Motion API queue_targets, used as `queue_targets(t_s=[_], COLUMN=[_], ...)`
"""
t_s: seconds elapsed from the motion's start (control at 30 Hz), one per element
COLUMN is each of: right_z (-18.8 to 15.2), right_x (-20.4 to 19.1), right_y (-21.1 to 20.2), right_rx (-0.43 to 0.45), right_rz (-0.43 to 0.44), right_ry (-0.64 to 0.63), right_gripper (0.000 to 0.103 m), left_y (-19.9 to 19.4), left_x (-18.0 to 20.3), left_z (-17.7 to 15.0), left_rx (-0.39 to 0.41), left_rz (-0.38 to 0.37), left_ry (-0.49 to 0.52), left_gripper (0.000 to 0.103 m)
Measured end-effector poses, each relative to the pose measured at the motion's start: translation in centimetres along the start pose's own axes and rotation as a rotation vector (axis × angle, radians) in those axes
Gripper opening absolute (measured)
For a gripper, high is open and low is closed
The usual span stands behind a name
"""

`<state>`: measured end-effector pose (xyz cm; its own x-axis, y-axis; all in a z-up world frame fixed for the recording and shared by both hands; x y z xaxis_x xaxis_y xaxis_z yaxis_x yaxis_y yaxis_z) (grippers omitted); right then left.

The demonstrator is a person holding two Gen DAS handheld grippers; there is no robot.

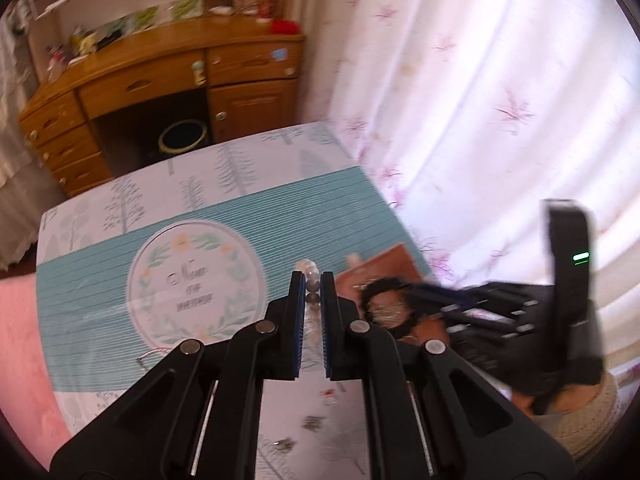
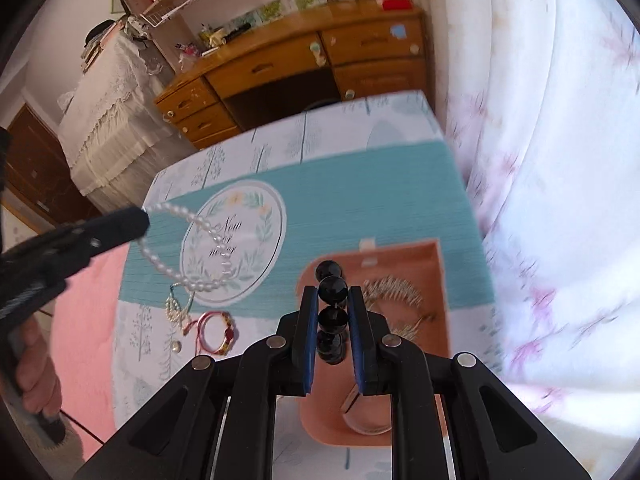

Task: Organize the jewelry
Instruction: 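Lower both bracelets into the pink box and open both tools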

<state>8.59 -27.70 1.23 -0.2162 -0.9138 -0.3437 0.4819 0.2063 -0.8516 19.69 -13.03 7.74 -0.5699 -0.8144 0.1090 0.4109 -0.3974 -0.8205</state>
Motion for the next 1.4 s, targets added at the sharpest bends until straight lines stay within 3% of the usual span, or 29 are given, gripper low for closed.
queue_targets(t_s=[0.17,0.37,0.43,0.47,0.53,0.77,0.93,1.1,1.2,1.4], right_z=[-1.9,-2.9,-3.0,-3.0,-2.8,-3.6,-5.5,-7.5,-8.1,-8.3], right_x=[1.8,4.5,5.5,6.2,7.1,9.6,11.2,11.5,11.1,9.8], right_y=[3.3,7.0,7.3,7.1,6.9,3.0,0.3,-0.5,-0.7,-0.8], right_rx=[-0.081,-0.109,-0.111,-0.104,-0.078,0.019,0.056,0.044,0.044,0.052], right_rz=[0.027,-0.06,-0.052,-0.049,-0.059,-0.085,-0.059,-0.066,-0.067,-0.065], right_ry=[0.053,0.098,0.125,0.146,0.17,0.211,0.259,0.247,0.239,0.214], right_gripper=[0.014,0.014,0.015,0.016,0.029,0.03,0.03,0.03,0.03,0.03], left_y=[0.4,2.7,3.7,4.2,5.3,9.2,13.3,16.7,17.1,15.4], left_x=[3.5,6.5,7.5,7.7,8.7,10.9,9.6,6.9,5.8,5.3], left_z=[0.2,-0.1,-0.3,-0.4,-0.7,-1.5,-3.4,-6.0,-7.0,-7.5], left_rx=[-0.006,-0.029,-0.042,-0.048,-0.065,-0.107,-0.172,-0.259,-0.288,-0.257], left_rz=[-0.032,-0.069,-0.083,-0.087,-0.099,-0.135,-0.095,-0.004,-0.011,-0.026], left_ry=[0.048,0.084,0.093,0.095,0.102,0.098,0.071,0.046,0.021,0.037], left_gripper=[0.005,0.005,0.005,0.005,0.005,0.005,0.005,0.006,0.006,0.006])
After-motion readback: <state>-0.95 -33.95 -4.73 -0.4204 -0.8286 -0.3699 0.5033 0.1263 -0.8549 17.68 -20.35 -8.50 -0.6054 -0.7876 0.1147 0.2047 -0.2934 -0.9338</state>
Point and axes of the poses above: each gripper's, at about its wrist camera, not at the fingertips, and y roughly the way its jaws point, x to its right, z to its top, the point moved 4 cm from there along y, roughly the way its jaws point, and after that the axes turned 7 degrees about y, right-handed, at the moved point
